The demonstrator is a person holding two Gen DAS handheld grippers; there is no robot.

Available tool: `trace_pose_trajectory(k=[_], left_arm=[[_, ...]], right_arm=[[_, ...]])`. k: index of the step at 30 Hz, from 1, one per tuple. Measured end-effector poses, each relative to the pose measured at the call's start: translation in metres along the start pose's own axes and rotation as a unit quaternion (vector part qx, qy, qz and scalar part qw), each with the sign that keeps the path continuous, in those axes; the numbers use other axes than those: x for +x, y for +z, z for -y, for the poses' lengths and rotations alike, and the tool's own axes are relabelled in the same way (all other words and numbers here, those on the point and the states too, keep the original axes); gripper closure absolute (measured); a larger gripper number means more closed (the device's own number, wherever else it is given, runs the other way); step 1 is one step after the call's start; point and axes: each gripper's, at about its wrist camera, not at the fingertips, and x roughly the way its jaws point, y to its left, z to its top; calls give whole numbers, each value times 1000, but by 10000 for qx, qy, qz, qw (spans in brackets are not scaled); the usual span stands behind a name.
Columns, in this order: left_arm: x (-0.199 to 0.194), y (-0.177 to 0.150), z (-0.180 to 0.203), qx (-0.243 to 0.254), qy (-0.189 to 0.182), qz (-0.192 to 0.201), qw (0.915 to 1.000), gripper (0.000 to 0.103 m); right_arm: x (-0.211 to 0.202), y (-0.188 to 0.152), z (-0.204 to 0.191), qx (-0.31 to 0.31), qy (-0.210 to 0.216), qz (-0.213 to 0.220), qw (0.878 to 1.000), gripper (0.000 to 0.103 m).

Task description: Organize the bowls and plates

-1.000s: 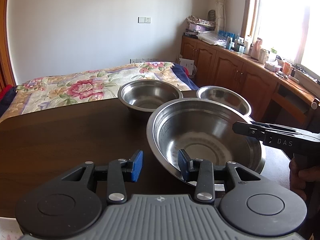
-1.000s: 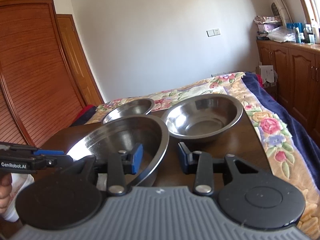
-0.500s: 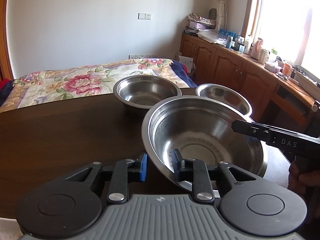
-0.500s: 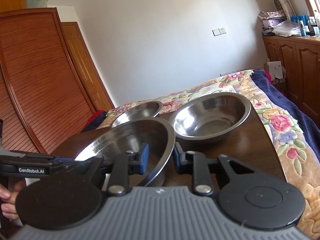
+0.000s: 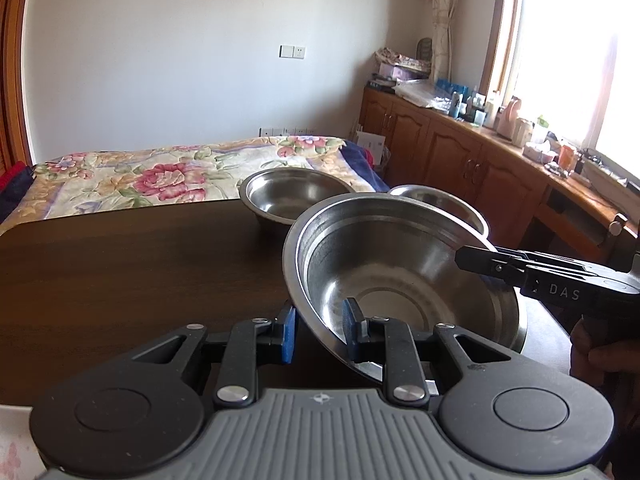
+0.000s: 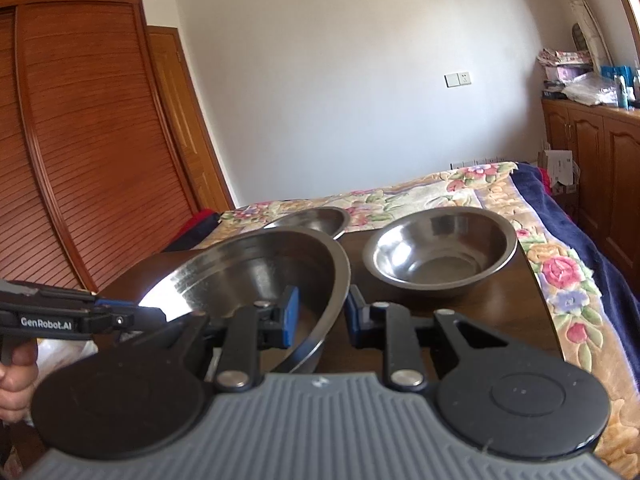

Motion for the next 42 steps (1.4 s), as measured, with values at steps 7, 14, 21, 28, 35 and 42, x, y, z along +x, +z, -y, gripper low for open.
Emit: trace_pose_trajectory(k=[7, 14, 21, 28, 35, 42], left_arm=[[-20, -8, -9, -9, -89, 44, 10000, 77], [-34, -19, -20, -54, -117, 14, 9999, 77], [-49, -33, -26, -57, -190, -20, 9998, 77], [-60, -49, -25, -18, -270, -61, 9996, 77], [-61, -59, -22, 30, -364, -157, 9992, 77], [-65, -65, -20, 100, -381, -209, 9990, 77]], right_arm=[[-9, -7, -21, -139, -25, -70, 9999, 76], [-15, -18, -40, -226, -39, -177, 9996, 76], [-24, -30, -51, -160, -21, -268, 9995, 76], [-35, -36, -59, -159, -61, -288, 9994, 76], [-41, -43, -56, -145, -115, -353, 9992, 76], [-47, -51, -59, -145, -125, -433, 9989, 76]])
